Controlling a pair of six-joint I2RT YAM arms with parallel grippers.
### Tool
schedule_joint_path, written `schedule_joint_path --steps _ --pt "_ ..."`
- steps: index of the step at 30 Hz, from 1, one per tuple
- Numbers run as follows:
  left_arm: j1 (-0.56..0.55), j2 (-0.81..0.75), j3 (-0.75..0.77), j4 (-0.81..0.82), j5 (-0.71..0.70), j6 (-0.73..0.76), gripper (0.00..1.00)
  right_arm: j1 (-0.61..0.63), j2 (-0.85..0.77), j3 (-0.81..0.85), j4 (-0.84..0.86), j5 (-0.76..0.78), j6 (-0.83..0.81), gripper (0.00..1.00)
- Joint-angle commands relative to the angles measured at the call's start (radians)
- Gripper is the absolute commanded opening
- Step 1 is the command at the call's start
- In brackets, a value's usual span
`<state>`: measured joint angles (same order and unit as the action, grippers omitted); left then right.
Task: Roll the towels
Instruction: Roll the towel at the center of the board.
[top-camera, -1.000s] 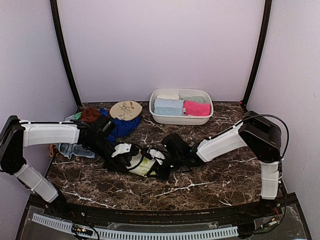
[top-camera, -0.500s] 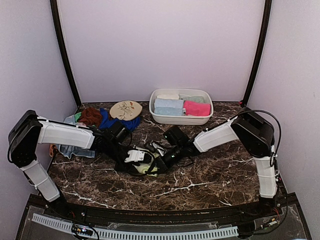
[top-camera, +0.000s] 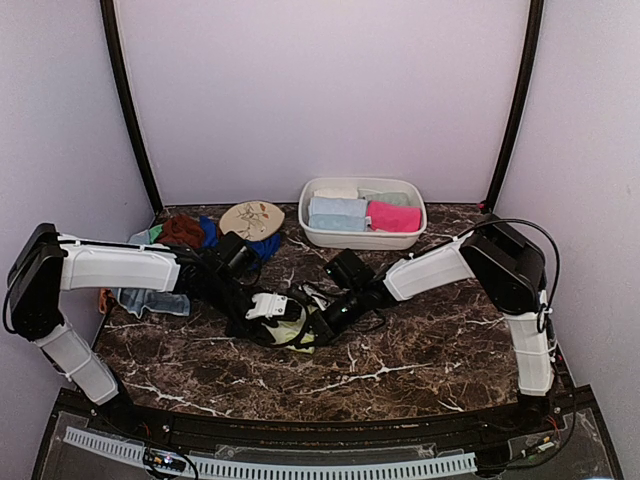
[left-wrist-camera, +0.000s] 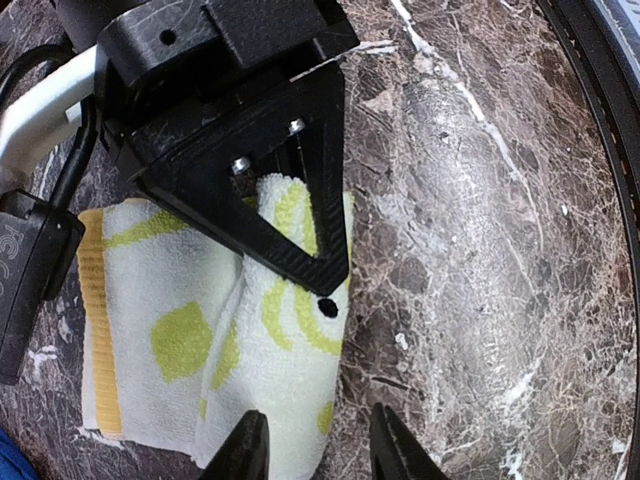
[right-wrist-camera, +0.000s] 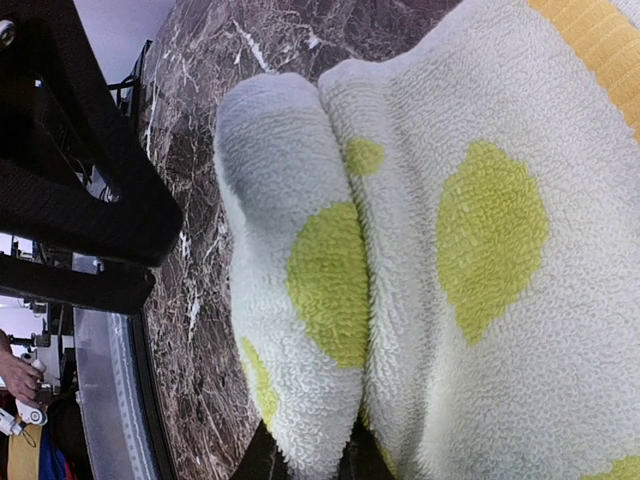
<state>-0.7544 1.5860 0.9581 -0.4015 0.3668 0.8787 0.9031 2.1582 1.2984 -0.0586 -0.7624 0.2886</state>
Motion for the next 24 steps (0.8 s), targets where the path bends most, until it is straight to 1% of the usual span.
schedule_joint_path --steps 1,5,10,14,15,16,17,18,19,20,22,24 --pt "-0.005 -0.021 -0.019 0.021 0.003 0.011 0.37 0.004 0.051 -0.010 -0.110 0.039 0.017 0.00" --pt "-0.005 0.029 -0.008 0.038 -0.028 0.021 0.38 0.003 0.048 -0.014 -0.109 0.036 0.023 0.00" --pt "-0.001 0.099 -0.010 0.036 -0.074 0.030 0.36 0.003 0.039 -0.026 -0.096 0.033 0.031 0.00" --pt "0.013 0.128 -0.008 0.044 -0.063 0.010 0.30 0.003 0.032 -0.030 -0.069 0.011 0.052 0.00" --pt "0.018 0.135 -0.007 0.044 -0.060 0.005 0.27 0.003 0.028 -0.031 -0.060 0.003 0.061 0.00" --pt "0.023 0.141 -0.003 0.041 -0.054 0.003 0.22 0.002 0.024 -0.031 -0.052 -0.004 0.070 0.00" --pt "0.029 0.148 0.000 0.034 -0.048 0.002 0.16 0.002 0.020 -0.031 -0.047 -0.008 0.077 0.02" --pt "0.032 0.155 0.005 0.023 -0.041 0.000 0.07 0.001 0.014 -0.033 -0.041 -0.006 0.083 0.04" --pt "0.037 0.160 0.009 0.009 -0.033 -0.002 0.01 -0.003 0.004 -0.039 -0.035 0.005 0.089 0.06" --pt "0.042 0.166 0.013 -0.004 -0.025 -0.007 0.00 -0.007 -0.013 -0.055 -0.017 0.022 0.100 0.10" --pt "0.054 0.179 0.029 -0.044 0.007 -0.014 0.00 -0.026 -0.061 -0.104 0.048 0.064 0.135 0.22" --pt "0.068 0.195 0.045 -0.084 0.049 -0.026 0.00 -0.044 -0.139 -0.198 0.145 0.152 0.159 0.32"
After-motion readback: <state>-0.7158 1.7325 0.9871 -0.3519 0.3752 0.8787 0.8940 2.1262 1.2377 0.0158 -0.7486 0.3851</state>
